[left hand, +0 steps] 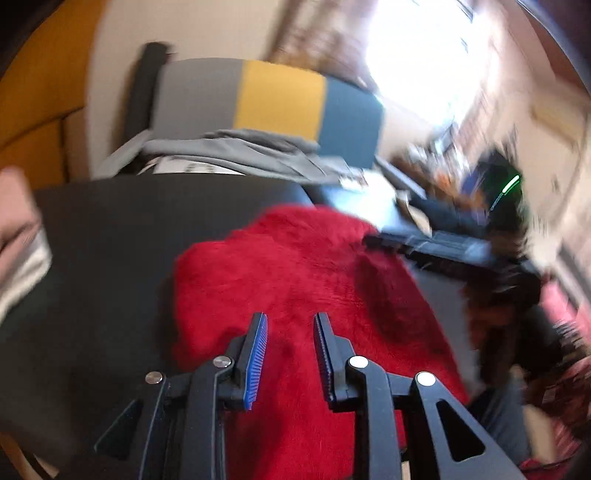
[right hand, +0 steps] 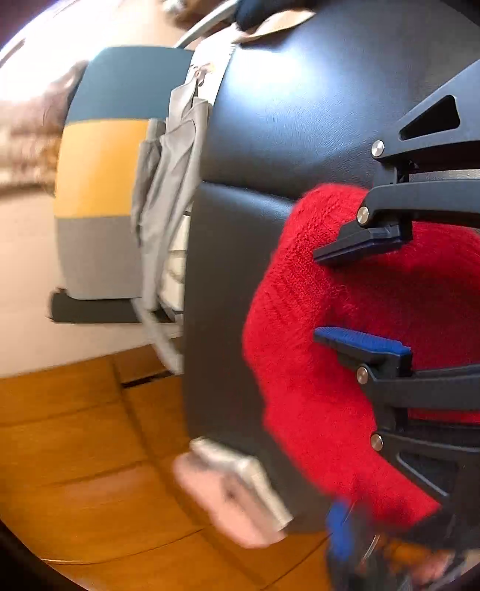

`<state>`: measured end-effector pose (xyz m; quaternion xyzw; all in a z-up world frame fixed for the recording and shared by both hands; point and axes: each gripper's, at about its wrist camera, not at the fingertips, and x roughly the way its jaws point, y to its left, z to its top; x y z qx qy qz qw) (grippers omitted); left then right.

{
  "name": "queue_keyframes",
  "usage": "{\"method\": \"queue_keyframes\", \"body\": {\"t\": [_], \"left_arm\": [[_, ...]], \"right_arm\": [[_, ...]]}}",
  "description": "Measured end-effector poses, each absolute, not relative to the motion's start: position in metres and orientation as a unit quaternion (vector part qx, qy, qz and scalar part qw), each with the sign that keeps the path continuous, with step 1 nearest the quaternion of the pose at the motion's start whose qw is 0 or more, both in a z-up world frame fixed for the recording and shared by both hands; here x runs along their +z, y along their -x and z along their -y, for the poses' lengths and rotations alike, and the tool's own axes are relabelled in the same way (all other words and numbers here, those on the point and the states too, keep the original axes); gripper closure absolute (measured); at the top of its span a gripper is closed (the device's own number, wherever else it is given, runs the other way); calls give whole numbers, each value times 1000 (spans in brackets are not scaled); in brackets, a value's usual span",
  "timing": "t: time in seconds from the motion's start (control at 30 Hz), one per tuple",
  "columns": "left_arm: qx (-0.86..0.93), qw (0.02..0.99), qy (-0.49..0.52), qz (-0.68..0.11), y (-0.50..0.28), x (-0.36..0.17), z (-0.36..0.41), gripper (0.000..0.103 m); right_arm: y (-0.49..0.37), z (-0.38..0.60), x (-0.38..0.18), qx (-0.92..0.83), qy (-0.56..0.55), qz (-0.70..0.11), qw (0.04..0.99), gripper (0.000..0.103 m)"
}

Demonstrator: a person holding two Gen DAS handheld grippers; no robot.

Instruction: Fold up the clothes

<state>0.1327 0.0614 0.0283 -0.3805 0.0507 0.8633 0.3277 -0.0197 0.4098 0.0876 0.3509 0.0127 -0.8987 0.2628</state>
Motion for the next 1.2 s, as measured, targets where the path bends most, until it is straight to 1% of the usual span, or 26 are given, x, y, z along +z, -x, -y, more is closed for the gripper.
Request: {"method": "queue_keyframes", "body": {"t": [0.03, 0.17, 0.23, 0.27, 0.3, 0.4, 0.5, 0.63, 0.7, 0.73, 0.77, 0.9, 1.0, 1.07, 1.2], "left_arm": [[860, 326, 387, -66, -128, 22, -68, 79], [854, 313, 402, -103, -106, -5, -81, 79], [852, 321, 402, -97, -97, -13, -78, 80], [852, 321, 402, -94, -94, -13, -76, 80], [852, 322, 406, -81, -89, -15, -73, 81], [844, 325, 426, -22, -65, -23, -61, 88], [837, 331, 435, 9, -48, -28, -56, 89], [835, 342, 431, -4, -52, -20, -55, 89], [840, 348, 416, 6, -62, -10, -44, 87], [846, 347, 404, 22, -68, -4, -34, 81], [852, 343, 394, 40, -73, 1, -23, 80], [857, 323, 383, 120, -90, 7, 23, 77], [836, 326, 424, 128, -94, -7, 31, 74], [819, 335, 448, 127, -96, -17, 29, 74], [799, 348, 465, 157, -95, -27, 28, 73]], "right_arm": [[10, -413, 94, -900, -344, -9, 267, 67], [-16, -401, 90, -890, -352, -67, 282, 67], [-14, -395, 76, -883, -369, -91, 276, 67], [-9, -394, 69, -880, -381, -91, 269, 67], [-1, -395, 62, -878, -391, -81, 264, 67], [21, -395, 52, -881, -392, -57, 260, 67], [39, -390, 47, -885, -383, -68, 255, 67], [44, -395, 52, -882, -385, -56, 265, 66], [37, -407, 62, -884, -382, -36, 266, 63], [33, -414, 68, -887, -379, -22, 262, 59], [26, -421, 73, -892, -375, -12, 253, 55], [-22, -443, 81, -897, -359, -6, 257, 55], [-47, -446, 75, -892, -366, -11, 266, 54], [-63, -448, 70, -888, -372, -14, 270, 49], [-71, -452, 50, -878, -399, 9, 264, 49]]}}
